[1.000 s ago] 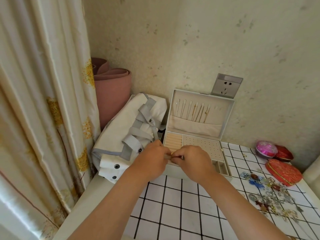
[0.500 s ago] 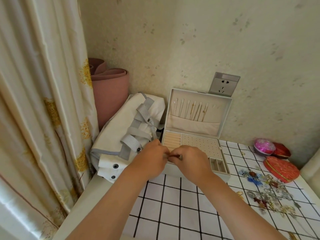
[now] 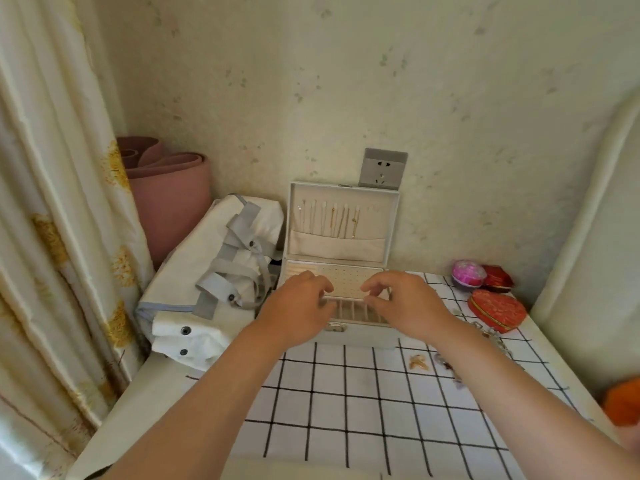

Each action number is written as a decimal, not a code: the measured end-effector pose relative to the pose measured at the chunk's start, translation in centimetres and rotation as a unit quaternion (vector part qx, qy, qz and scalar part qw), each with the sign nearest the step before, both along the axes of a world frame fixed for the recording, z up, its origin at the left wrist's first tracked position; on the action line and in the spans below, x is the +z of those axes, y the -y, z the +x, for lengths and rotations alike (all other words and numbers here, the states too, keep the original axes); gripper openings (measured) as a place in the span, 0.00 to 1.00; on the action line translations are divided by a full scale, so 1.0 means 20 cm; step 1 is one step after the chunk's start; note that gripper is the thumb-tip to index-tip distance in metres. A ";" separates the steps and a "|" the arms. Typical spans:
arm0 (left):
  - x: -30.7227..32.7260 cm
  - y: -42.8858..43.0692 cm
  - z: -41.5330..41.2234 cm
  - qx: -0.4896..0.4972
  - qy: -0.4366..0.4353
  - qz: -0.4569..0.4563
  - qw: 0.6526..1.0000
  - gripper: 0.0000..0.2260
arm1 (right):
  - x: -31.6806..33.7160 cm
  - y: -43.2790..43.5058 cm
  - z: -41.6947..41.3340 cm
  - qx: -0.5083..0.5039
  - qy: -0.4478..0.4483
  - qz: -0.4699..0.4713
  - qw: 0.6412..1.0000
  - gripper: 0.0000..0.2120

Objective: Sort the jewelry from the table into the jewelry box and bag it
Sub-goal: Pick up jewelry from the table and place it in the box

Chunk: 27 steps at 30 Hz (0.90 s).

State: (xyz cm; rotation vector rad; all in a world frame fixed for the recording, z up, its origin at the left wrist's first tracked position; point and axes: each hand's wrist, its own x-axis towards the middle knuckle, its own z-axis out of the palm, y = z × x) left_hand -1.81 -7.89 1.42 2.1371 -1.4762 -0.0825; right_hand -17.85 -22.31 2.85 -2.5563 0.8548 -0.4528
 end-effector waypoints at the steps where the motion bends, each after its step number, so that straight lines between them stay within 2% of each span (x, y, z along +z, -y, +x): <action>1: 0.00 0.02 -0.05 -0.015 -0.001 -0.001 1.000 0.13 | 0.01 0.03 -0.06 -0.006 -0.010 0.008 1.000 0.07; 5: 0.01 0.09 -0.27 -0.080 0.000 -0.004 0.997 0.09 | 0.02 0.10 -0.30 -0.011 -0.053 0.019 0.998 0.07; 10: -0.05 0.16 -0.49 -0.140 0.011 0.026 0.990 0.10 | -0.11 0.11 -0.49 -0.015 -0.086 0.053 0.995 0.10; 15: -0.17 0.24 -0.60 -0.135 0.018 0.062 0.989 0.16 | -0.23 0.11 -0.52 -0.001 -0.128 0.011 0.992 0.15; 19: -0.20 0.27 -0.63 -0.129 0.033 0.067 0.989 0.20 | -0.27 0.13 -0.52 0.005 -0.145 -0.026 0.989 0.09; 23: -0.21 0.31 -0.64 -0.124 0.050 0.061 0.989 0.21 | -0.26 0.18 -0.52 -0.003 -0.124 -0.007 0.992 0.07; 27: -0.21 0.34 -0.63 -0.119 0.027 0.038 0.992 0.20 | -0.20 0.23 -0.51 -0.005 -0.042 0.107 0.993 0.06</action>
